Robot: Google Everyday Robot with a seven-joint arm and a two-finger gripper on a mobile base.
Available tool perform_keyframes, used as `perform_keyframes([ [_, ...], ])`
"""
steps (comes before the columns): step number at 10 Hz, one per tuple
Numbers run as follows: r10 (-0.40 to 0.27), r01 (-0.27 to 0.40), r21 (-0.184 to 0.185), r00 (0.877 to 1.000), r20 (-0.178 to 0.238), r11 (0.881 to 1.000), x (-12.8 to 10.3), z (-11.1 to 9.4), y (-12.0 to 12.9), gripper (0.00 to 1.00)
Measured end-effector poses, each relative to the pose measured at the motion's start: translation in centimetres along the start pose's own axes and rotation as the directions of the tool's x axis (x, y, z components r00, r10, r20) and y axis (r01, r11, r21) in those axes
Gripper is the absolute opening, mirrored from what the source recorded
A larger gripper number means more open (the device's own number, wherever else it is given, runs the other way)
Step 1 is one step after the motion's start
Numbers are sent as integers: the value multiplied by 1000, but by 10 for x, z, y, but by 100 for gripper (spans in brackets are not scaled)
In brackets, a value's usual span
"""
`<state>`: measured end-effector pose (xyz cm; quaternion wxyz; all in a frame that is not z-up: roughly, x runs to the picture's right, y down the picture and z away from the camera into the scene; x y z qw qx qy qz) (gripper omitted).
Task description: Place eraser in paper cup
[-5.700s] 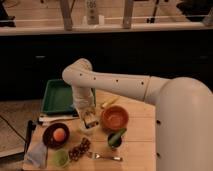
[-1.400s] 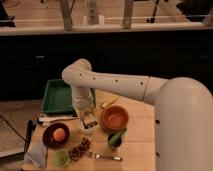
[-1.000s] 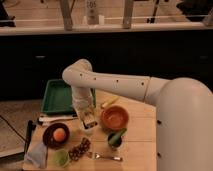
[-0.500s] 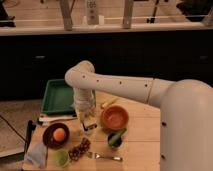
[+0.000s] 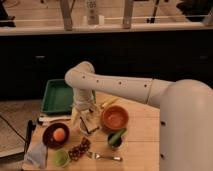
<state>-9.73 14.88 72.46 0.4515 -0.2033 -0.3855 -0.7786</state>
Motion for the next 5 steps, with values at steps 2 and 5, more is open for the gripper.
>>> perform_keyframes([
  [2,-3,3,3,1000,0,1000,0,0,0,80],
  [5,-11,11,6,1000,4,1000,0,1,-2,80],
])
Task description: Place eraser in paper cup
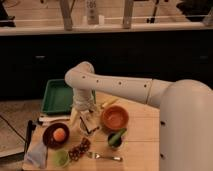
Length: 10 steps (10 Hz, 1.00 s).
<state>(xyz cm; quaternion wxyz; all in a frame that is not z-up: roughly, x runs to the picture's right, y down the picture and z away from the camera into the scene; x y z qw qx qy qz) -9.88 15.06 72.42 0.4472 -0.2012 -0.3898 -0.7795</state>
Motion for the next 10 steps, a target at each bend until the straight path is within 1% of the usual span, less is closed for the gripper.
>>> perform_keyframes([
  [4,-29,28,-8,1000,-11,1000,-1,-3,-5,80],
  [10,-29,29,-8,1000,-12,1000,0,-3,-6,80],
])
